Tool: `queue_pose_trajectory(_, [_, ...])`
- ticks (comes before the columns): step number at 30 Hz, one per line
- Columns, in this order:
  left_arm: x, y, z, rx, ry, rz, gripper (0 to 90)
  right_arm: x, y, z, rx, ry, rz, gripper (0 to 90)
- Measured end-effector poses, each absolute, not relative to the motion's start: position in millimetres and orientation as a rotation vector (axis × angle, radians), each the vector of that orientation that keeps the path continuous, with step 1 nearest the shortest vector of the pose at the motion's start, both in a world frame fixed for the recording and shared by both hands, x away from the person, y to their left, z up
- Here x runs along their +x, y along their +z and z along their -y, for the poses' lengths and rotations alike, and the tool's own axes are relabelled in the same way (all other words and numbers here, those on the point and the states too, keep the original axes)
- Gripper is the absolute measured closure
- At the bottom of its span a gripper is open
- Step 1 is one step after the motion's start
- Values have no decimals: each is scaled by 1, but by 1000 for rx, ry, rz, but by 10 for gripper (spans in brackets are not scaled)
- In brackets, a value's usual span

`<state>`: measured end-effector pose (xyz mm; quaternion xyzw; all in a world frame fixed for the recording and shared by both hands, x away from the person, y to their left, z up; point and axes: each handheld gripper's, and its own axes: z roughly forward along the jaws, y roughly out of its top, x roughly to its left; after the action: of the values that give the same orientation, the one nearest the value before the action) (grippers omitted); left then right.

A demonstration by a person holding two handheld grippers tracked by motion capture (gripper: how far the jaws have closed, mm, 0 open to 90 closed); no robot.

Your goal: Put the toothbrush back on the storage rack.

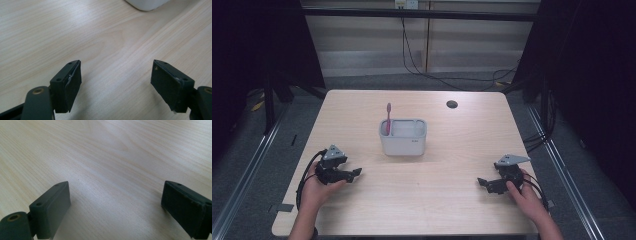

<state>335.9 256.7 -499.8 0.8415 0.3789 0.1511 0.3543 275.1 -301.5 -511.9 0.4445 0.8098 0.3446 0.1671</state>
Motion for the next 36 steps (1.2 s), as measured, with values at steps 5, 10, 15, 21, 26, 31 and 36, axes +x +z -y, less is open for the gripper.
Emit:
queue_pose_trajectory(5, [336, -501, -258, 2184, 405, -970, 239, 275, -512, 302, 1261, 983, -2304, 81])
queue_pose_trajectory(10, [336, -503, -258, 2188, 410, -979, 236, 275, -512, 302, 1262, 982, -2305, 81])
queue_pose_trajectory(15, [336, -505, -259, 2185, 419, -980, 228, 275, -512, 301, 1265, 981, -2304, 81])
queue_pose_trajectory(21, [336, -506, -260, 2171, 421, -990, 213, 275, -512, 302, 1265, 981, -2304, 81])
queue_pose_trajectory(26, [336, -507, -261, 2168, 419, -994, 200, 275, -512, 302, 1261, 982, -2304, 81])
queue_pose_trajectory(31, [336, -509, -261, 2153, 421, -999, 183, 275, -512, 301, 1265, 983, -2305, 81])
queue_pose_trajectory(36, [336, -510, -261, 2146, 424, -1003, 158, 275, -512, 302, 1261, 982, -2304, 81])
